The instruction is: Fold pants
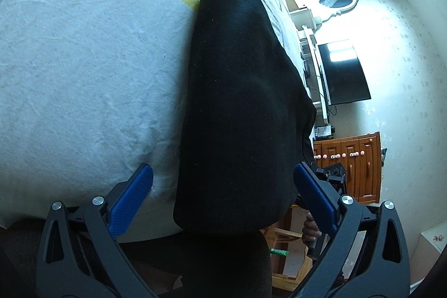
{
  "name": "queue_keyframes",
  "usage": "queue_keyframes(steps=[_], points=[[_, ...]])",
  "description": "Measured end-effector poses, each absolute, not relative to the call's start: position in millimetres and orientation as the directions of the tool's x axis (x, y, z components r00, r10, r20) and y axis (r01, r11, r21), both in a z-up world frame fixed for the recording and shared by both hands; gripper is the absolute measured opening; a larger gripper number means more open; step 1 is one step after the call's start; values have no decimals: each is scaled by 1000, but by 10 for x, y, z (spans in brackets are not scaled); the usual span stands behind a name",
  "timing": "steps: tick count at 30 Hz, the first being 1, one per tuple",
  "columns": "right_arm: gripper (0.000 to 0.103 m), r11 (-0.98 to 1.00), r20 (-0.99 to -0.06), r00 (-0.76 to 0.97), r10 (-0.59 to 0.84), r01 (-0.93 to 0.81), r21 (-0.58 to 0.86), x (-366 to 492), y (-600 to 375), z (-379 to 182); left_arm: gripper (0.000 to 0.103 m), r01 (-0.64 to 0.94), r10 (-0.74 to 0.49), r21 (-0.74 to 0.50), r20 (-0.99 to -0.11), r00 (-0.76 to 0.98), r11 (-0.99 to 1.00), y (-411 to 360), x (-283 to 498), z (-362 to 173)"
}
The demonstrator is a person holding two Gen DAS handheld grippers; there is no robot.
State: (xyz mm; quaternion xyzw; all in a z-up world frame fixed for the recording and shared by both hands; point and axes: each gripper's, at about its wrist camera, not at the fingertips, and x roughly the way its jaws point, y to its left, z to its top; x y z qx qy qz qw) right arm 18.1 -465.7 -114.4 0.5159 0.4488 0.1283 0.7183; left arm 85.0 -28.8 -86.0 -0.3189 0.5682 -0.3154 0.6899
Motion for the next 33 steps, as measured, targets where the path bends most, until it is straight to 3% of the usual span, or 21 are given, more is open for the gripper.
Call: queue_keyframes(steps=[5, 6, 7, 8, 10, 14, 17, 22, 33], points=[[78, 414, -495, 573, 653, 278, 867, 168, -4716, -1185, 100, 110, -778, -773, -607, 163, 625, -353, 831, -839], [67, 427, -504, 573, 646, 276, 861, 168, -4710, -1187, 100, 116, -782, -776, -600, 166, 620, -360, 826, -834], [63, 456, -529, 566, 632, 281, 845, 198, -4685, -1168, 100, 125, -784, -776, -597, 168, 618, -375, 818, -826], [58, 483, -551, 559, 620, 281, 829, 222, -4654, -1139, 95, 137, -787, -776, -595, 163, 616, -397, 809, -817], [55, 505, -562, 559, 610, 273, 819, 215, -4641, -1122, 71, 162, -777, -760, -614, 142, 630, -464, 789, -805], [52, 518, -568, 563, 600, 267, 813, 215, -4631, -1121, 52, 174, -735, -714, -663, 144, 678, -478, 794, -829], [52, 533, -574, 561, 597, 259, 806, 239, -4585, -1107, 44, 137, -744, -732, -651, 149, 668, -401, 814, -856], [52, 541, -578, 559, 594, 255, 802, 280, -4504, -1066, 37, 166, -712, -693, -671, 205, 701, -383, 735, -731], [51, 567, -564, 498, 659, 165, 807, 558, -4100, -1039, 37, 109, -655, -653, -708, 264, 750, 41, 632, -691]])
